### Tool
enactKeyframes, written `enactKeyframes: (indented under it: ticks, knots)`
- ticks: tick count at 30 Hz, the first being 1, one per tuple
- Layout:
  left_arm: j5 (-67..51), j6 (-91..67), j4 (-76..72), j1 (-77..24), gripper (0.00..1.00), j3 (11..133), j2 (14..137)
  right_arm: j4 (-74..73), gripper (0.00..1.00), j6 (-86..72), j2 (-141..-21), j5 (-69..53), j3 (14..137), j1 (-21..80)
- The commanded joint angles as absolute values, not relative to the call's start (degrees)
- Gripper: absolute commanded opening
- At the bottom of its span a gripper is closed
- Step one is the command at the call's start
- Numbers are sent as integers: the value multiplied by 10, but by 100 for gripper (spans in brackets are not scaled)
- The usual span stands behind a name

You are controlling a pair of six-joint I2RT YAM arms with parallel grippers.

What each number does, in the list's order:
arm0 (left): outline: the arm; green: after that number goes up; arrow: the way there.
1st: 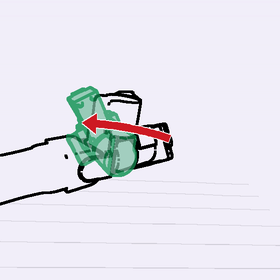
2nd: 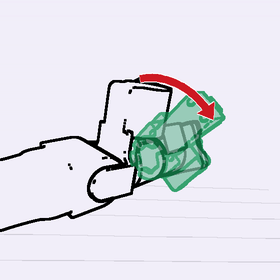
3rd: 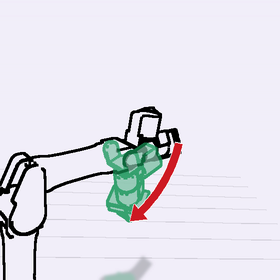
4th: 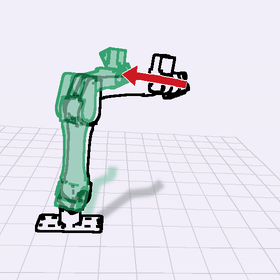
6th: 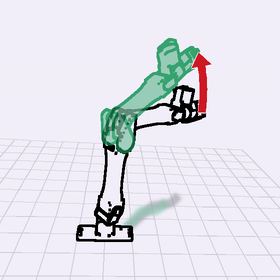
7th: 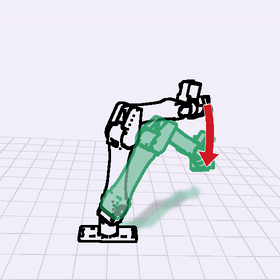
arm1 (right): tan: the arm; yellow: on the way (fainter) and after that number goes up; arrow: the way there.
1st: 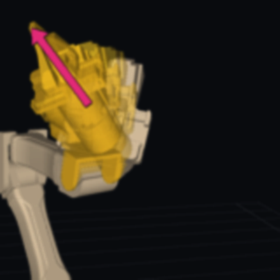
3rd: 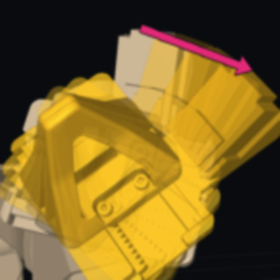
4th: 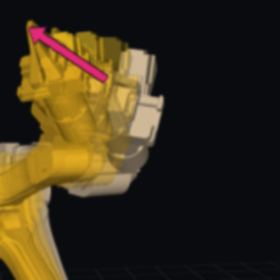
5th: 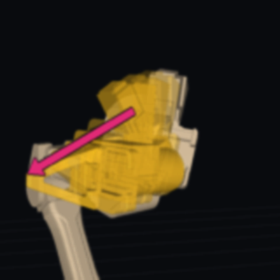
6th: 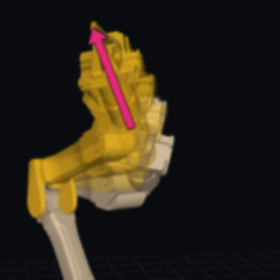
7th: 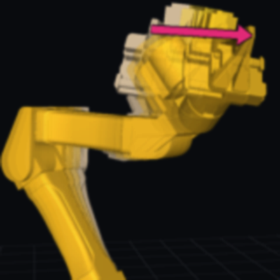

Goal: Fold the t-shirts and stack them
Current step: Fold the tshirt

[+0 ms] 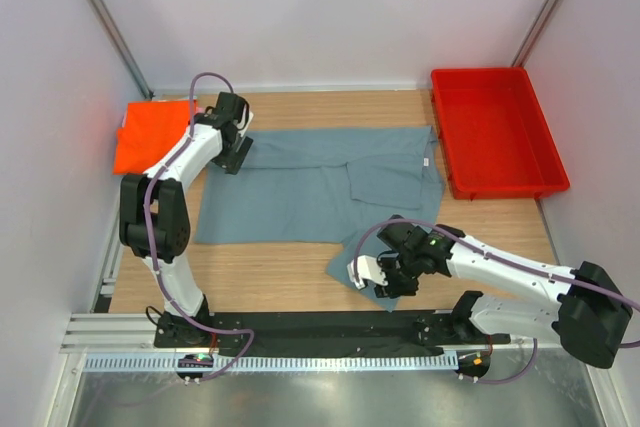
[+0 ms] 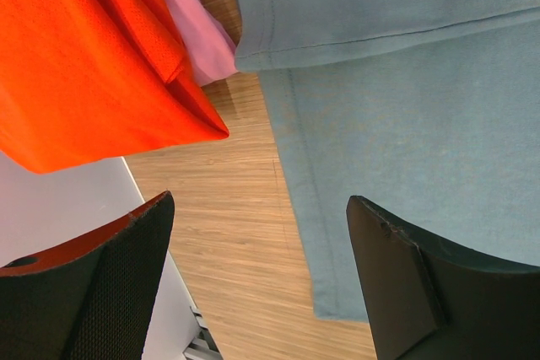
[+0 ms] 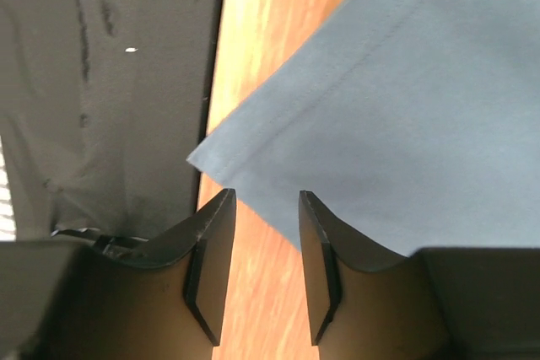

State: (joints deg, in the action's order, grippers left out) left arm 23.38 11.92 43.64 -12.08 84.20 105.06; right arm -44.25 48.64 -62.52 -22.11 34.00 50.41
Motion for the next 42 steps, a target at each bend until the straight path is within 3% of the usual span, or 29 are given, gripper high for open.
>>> enactKeyframes:
  ticks: [1, 12, 25, 28, 31, 42]
  knots:
    - [232, 109, 442, -118, 84, 867, 1024, -471, 43, 493, -624, -249, 352, 507]
    - [230, 110, 439, -118, 84, 860, 1025, -476, 47, 521, -739, -295, 381, 513]
    - [238, 112, 438, -117, 84, 867, 1043, -433, 52, 522, -769, -258, 348, 555]
    - [240, 112, 439, -116, 84, 871, 1045, -418, 39, 502, -789, -243, 353, 564]
    - [240, 111, 439, -116, 84, 871, 1046, -411, 35, 489, -808, -228, 355, 577]
    - [238, 111, 436, -108, 84, 868, 1040, -376, 34, 448, -823, -179, 350, 605]
